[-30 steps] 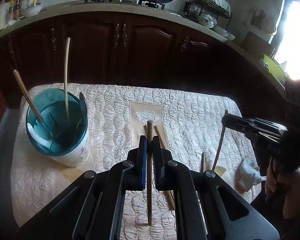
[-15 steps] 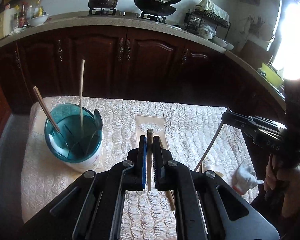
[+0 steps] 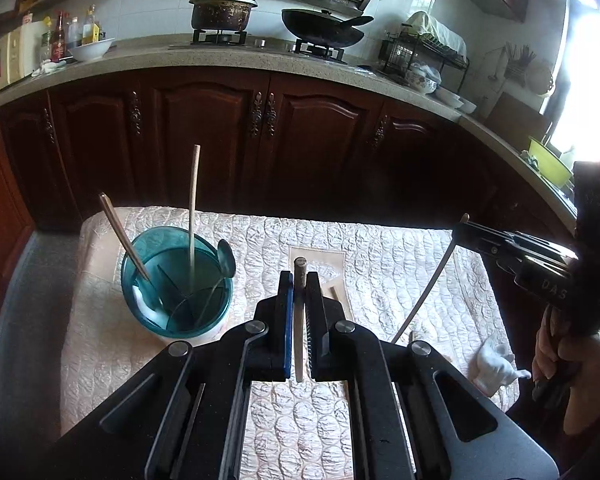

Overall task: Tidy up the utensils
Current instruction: 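Lift both chopsticks upright and carry them with both tools over the cup, then lower the chopsticks into the cup and open both tools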

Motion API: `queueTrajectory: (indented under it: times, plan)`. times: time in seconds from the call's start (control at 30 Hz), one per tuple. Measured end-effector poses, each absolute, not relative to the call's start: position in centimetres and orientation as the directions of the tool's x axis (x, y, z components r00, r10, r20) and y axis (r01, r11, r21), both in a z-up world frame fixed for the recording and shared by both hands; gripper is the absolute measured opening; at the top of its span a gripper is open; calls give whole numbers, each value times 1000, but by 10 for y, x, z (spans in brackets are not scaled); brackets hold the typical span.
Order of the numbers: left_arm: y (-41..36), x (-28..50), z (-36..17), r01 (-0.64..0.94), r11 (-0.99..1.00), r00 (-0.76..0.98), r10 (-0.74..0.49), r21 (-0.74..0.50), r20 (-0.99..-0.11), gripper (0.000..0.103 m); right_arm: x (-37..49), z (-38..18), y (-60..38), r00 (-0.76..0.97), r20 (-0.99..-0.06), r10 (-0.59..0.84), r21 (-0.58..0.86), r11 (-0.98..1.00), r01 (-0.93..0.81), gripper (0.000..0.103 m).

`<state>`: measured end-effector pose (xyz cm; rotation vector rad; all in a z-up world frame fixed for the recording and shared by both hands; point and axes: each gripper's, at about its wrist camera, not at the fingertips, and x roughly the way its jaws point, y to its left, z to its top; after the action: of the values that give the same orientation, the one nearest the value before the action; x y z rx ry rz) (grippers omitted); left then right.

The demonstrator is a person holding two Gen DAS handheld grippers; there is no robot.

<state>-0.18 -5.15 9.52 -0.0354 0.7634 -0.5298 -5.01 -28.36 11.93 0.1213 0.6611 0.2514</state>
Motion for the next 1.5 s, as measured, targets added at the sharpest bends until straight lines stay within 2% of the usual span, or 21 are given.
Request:
queueTrajectory:
  times: [0.3, 0.6, 0.93, 1.23, 1.5]
  plan:
    - [-44, -2, 103, 437, 870, 602, -473, -230, -643, 4, -45, 123, -275, 759, -586, 284, 195, 958, -209, 5]
    - [-17, -1, 142, 426, 874, 647, -474, -232, -598, 4, -34, 147, -260, 765, -560, 319, 196, 948, -251, 5]
    - [26, 18, 193, 333, 930, 769, -365, -158, -525, 4, 2, 195, -217, 787, -477, 391, 218, 920, -325, 5]
    - [35, 55, 170, 230, 971, 815, -228, -64, -533, 4, 41, 197, -165, 782, -459, 422, 220, 907, -360, 5]
    - [35, 84, 125, 191, 978, 787, -203, -82, -582, 4, 76, 159, -137, 761, -497, 417, 246, 909, -338, 5]
